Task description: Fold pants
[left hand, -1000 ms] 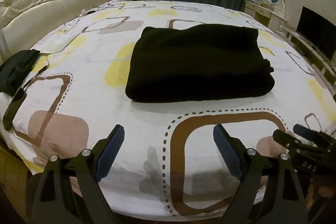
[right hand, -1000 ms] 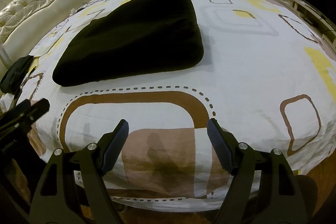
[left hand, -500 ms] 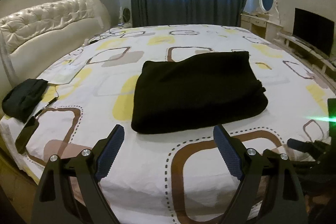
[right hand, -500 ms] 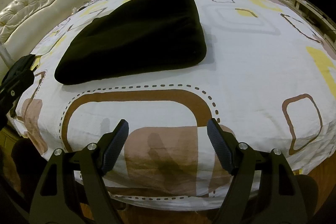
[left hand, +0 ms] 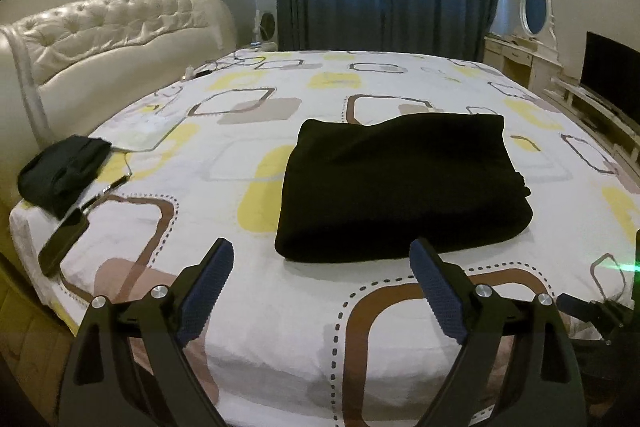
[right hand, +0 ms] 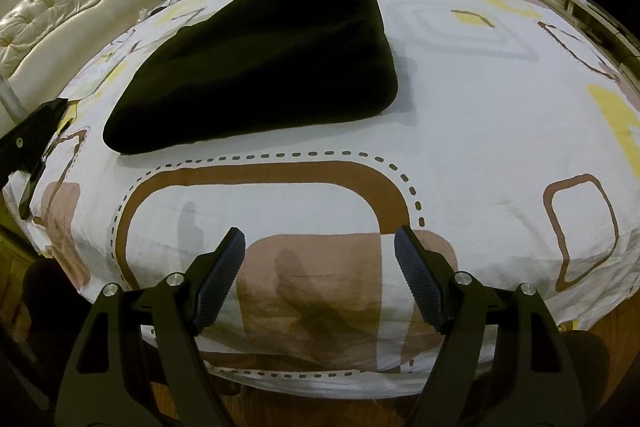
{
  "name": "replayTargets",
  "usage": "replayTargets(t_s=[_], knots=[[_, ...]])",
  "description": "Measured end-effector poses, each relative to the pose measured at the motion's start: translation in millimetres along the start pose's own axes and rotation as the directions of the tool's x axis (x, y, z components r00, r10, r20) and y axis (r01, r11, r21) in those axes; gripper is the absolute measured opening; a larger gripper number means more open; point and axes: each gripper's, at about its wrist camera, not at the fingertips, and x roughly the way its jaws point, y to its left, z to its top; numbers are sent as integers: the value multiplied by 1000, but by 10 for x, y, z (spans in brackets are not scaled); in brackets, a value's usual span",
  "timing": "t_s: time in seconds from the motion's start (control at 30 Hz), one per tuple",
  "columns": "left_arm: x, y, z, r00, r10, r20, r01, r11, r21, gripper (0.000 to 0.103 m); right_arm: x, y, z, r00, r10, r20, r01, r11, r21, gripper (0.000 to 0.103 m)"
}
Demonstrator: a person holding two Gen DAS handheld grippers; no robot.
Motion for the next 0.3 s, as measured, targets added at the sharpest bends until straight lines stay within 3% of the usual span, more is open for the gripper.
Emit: replayTargets(t_s=[0.2,0.3], knots=[[85,60,58,998,-49,-47,48,999,-16,89,-39,-114,46,1000,0,15,0,1000,24,83],[123,105,87,998,-35,-46,34,999,-22,89,-50,-208,89,1000,0,20,-1,999,42,83]])
